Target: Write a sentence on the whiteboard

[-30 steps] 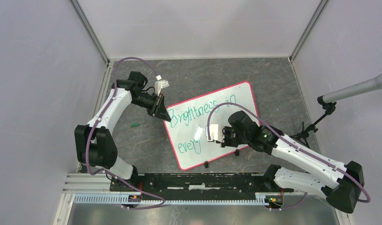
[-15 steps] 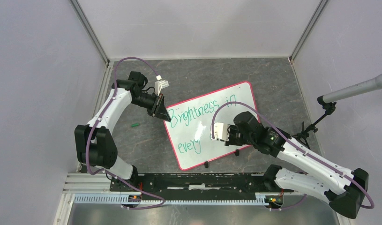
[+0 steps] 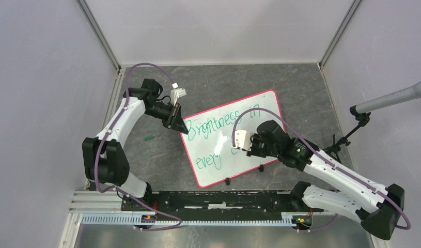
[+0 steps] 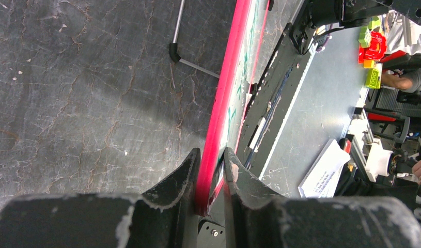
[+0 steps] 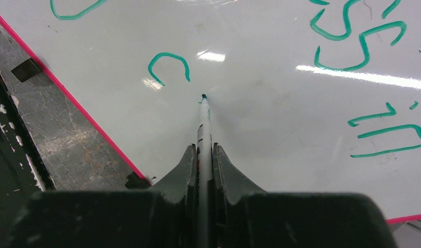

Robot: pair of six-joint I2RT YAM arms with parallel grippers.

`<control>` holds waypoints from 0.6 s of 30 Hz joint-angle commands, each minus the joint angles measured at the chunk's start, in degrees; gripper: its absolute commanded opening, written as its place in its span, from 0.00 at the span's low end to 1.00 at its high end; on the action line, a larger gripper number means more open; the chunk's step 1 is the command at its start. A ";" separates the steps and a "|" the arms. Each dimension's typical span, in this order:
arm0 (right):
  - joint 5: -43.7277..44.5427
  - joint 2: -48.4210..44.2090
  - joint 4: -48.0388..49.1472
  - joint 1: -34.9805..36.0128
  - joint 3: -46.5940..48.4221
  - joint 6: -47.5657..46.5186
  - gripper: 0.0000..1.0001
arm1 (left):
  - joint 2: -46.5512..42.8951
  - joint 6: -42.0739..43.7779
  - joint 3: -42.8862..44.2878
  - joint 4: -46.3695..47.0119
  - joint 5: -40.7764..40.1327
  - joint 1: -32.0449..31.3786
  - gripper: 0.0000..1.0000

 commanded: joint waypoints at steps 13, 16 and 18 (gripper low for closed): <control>-3.17 1.37 -3.91 -0.14 -0.59 -3.22 0.00 | 2.43 1.15 -0.15 1.98 -3.86 -2.22 0.03; -1.11 1.18 -4.47 -0.15 -0.62 -3.46 0.00 | 2.58 1.09 0.03 1.96 -3.90 -2.21 0.02; 0.88 0.95 -4.21 -0.17 -0.47 -3.45 0.00 | 2.69 1.07 0.05 1.97 -3.85 -2.30 0.02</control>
